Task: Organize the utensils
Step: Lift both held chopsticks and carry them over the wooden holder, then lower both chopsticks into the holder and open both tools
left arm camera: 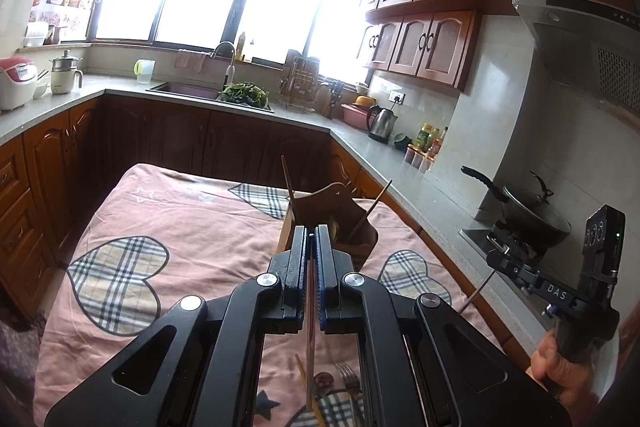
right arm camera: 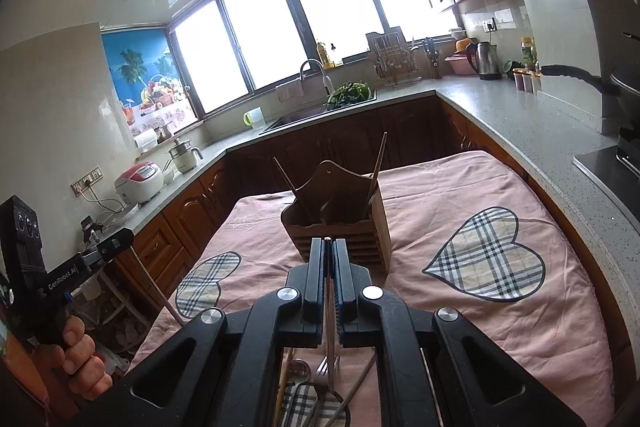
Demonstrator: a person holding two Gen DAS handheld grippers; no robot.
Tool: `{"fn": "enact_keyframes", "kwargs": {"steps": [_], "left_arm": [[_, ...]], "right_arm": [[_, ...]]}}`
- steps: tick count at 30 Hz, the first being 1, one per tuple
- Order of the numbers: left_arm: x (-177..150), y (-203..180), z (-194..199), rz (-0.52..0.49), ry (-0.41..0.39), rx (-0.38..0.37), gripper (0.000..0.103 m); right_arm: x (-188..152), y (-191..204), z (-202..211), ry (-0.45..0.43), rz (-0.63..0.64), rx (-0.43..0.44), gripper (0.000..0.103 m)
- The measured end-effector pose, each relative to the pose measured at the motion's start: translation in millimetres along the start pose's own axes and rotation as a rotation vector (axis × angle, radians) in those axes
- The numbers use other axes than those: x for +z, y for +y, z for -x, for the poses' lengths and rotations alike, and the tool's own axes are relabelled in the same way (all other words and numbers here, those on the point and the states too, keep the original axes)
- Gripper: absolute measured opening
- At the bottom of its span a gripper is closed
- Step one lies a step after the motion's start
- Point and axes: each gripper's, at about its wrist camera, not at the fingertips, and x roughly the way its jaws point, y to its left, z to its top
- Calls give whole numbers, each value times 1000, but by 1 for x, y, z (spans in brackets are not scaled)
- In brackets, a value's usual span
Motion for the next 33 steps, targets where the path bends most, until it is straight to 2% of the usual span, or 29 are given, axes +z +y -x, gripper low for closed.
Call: {"fn": "enact_keyframes", "kwargs": {"steps": [7, 18, 28, 33], "left_arm": [[22, 0, -16, -1, -32, 5, 3], [64, -8, -50, -41, -101, 9, 3], [104, -16, -104, -60, -175, 4, 3], [112, -15, -138, -64, -206, 39, 3]], "right_arm": [[23, -4, -10, -37, -7, -2, 4], [76, -8, -32, -121, 10, -23, 4], [121, -14, -74, -186, 30, -37, 4], [132, -22, -104, -185, 29, -49, 4]]}}
